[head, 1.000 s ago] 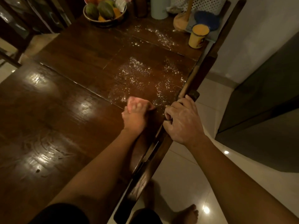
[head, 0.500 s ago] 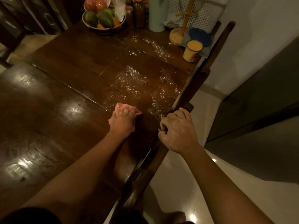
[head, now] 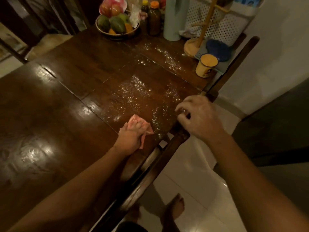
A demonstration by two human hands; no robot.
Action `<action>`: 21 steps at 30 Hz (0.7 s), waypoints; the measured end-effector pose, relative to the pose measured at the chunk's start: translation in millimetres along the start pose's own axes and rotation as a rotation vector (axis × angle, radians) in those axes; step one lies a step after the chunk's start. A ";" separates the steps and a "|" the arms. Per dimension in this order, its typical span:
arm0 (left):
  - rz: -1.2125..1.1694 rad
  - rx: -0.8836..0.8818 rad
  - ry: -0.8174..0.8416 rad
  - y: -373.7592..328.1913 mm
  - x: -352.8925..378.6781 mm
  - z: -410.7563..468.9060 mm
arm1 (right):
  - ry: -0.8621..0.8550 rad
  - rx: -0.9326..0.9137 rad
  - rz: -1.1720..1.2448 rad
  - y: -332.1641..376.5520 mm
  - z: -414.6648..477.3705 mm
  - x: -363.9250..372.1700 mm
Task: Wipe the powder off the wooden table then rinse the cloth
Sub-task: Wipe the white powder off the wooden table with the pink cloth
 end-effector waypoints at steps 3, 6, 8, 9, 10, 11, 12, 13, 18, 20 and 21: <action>0.056 -0.003 -0.038 -38.7 19.8 14.0 | 0.050 0.062 -0.140 -41.6 33.9 -11.0; 0.096 0.201 0.057 -36.5 26.9 0.0 | 0.159 0.083 -0.217 -76.3 55.8 -14.9; 0.057 0.282 0.094 -19.5 19.8 -15.9 | 0.128 0.010 -0.244 -86.0 62.5 -13.4; 0.054 0.258 0.083 -10.4 14.5 -21.7 | 0.091 -0.010 -0.240 -87.6 64.3 -11.7; 0.052 0.179 0.077 -2.3 10.9 -22.9 | 0.061 -0.015 -0.238 -88.9 66.3 -7.8; 0.040 0.068 0.076 0.9 7.1 -19.3 | 0.034 -0.015 -0.252 -88.4 68.0 -4.1; 0.023 -0.039 0.063 -0.2 4.4 -10.3 | 0.013 -0.008 -0.275 -87.9 69.8 -0.1; 0.013 -0.123 0.035 -7.9 0.3 1.8 | -0.004 0.000 -0.305 -88.2 72.7 2.5; 0.048 -0.108 -0.024 -67.8 -3.0 42.0 | 0.032 -0.027 -0.423 -91.7 83.3 5.7; 0.040 0.032 0.042 -69.3 4.5 33.3 | 0.017 -0.043 -0.393 -92.6 83.4 5.2; 0.032 0.105 0.076 -60.5 7.4 26.7 | 0.010 -0.041 -0.372 -93.5 83.3 5.0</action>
Point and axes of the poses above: each hand's wrist, its own z-axis towards the middle knuckle, its own x-axis out of the palm, y = z × x, the point moved 4 cm from there along z, towards the middle knuckle, and after that the axes turned 3 degrees about x, right-handed, at the moved point
